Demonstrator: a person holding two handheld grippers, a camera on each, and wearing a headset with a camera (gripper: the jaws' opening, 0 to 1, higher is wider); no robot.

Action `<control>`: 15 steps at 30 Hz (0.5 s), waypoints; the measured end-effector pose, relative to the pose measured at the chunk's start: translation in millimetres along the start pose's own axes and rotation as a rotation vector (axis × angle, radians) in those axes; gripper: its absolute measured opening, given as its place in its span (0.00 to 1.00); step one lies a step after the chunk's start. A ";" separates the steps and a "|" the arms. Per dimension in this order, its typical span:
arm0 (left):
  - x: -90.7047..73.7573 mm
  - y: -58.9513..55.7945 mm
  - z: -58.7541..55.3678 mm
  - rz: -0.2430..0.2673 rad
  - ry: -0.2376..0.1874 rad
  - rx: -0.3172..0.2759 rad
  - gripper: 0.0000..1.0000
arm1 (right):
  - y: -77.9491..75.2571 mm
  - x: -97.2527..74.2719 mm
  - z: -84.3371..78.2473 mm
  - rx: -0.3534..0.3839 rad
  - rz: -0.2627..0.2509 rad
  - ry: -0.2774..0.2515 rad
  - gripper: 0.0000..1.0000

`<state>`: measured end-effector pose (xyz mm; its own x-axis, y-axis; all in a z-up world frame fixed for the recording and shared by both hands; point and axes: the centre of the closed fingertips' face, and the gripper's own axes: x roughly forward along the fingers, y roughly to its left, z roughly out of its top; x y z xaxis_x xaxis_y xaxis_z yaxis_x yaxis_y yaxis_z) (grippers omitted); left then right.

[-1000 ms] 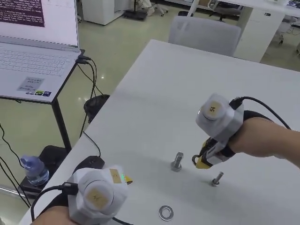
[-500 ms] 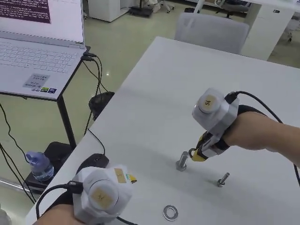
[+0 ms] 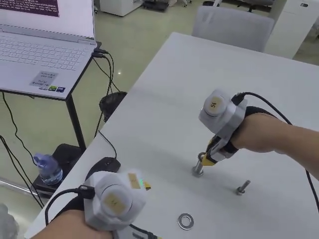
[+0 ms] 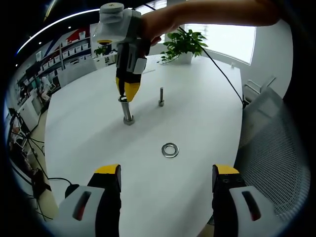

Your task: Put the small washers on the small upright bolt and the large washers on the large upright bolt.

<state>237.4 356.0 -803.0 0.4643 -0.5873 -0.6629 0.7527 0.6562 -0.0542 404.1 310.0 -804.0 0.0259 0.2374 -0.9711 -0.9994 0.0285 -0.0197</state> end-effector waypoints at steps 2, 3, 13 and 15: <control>0.1 0.0 0.2 0.001 -0.002 0.000 0.75 | 0.9 1.0 0.6 0.005 0.008 0.001 0.22; -0.1 0.3 -0.5 0.001 -0.003 -0.003 0.75 | 1.4 1.9 0.7 0.004 0.009 0.003 0.22; 0.5 -1.1 -1.3 0.002 -0.004 -0.007 0.75 | 0.6 11.2 -1.0 0.000 0.009 0.023 0.22; 0.9 -1.1 -0.9 0.002 -0.008 -0.009 0.75 | 0.0 13.0 -0.5 0.005 0.012 0.021 0.22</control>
<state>236.5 355.2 -804.2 0.4693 -0.5898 -0.6572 0.7474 0.6616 -0.0600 404.5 312.6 -816.8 0.0134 0.2170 -0.9761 -0.9995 0.0310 -0.0068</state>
